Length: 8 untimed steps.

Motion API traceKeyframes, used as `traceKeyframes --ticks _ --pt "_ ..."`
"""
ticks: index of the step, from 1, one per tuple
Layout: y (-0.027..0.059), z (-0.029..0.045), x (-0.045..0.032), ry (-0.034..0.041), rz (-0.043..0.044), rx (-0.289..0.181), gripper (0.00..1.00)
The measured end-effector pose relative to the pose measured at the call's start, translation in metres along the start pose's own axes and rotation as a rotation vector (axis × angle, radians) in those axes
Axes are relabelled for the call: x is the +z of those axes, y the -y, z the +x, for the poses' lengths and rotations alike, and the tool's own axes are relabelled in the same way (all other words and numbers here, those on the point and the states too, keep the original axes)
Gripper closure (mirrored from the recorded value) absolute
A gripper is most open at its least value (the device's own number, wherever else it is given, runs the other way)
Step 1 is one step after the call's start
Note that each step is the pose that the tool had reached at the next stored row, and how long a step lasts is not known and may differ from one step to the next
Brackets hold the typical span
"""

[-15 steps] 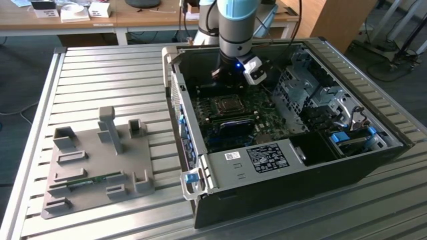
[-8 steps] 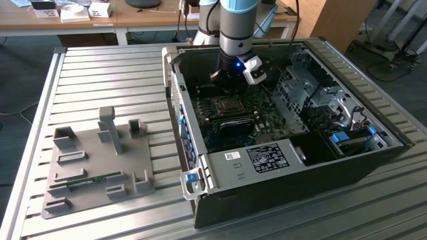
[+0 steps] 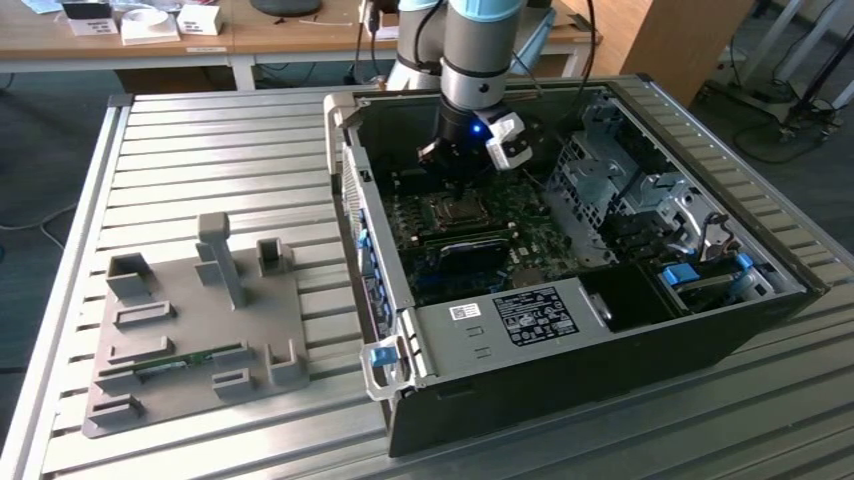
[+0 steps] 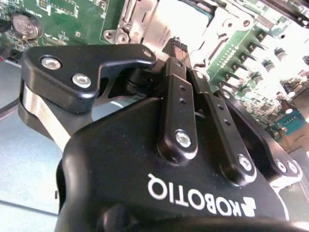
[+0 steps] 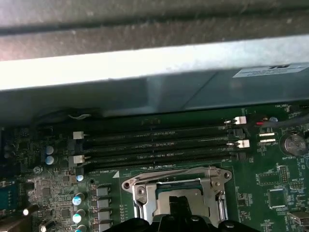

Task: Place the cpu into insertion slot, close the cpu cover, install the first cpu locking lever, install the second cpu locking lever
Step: 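Install the first cpu locking lever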

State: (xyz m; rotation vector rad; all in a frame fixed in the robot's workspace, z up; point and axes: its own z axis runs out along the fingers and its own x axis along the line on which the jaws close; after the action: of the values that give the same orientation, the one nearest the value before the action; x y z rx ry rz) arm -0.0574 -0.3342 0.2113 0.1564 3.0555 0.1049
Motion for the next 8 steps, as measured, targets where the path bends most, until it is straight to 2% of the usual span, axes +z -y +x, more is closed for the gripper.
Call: traceKeyframes --ticks 2,4,5,8 --pt "-0.0001 -0.0004 0.0000 -0.0023 -0.0011 -0.015 0.89" --pt "-0.0001 -0.0005 0.0001 -0.0086 -0.0014 -0.031 0.89" --pt "-0.0001 -0.0005 0.0001 -0.0138 -0.0005 -0.038 0.89" --pt "-0.0001 -0.0005 0.0001 -0.0334 0.0096 -0.048 0.89"
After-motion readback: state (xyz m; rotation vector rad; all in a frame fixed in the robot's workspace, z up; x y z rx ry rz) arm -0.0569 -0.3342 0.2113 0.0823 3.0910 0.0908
